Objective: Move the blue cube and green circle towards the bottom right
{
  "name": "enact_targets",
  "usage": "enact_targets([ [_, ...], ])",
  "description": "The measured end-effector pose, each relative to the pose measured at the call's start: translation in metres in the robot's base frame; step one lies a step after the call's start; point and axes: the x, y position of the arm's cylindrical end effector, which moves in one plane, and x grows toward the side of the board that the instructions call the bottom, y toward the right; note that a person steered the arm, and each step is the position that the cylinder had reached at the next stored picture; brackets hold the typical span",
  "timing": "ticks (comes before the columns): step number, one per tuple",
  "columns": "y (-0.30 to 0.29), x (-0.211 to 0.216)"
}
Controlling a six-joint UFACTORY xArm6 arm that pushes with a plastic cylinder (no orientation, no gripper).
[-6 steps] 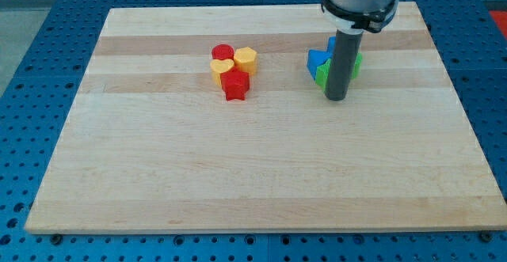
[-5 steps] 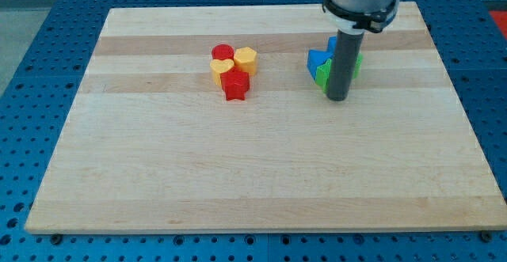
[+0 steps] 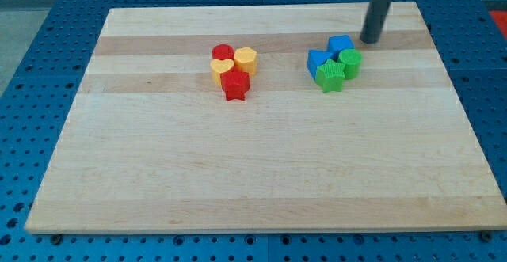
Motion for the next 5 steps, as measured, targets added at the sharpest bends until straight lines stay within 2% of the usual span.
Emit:
enact_targets([
  [1, -0.050, -0.011],
  [2, -0.067, -0.007],
  [5, -0.050, 0.032],
])
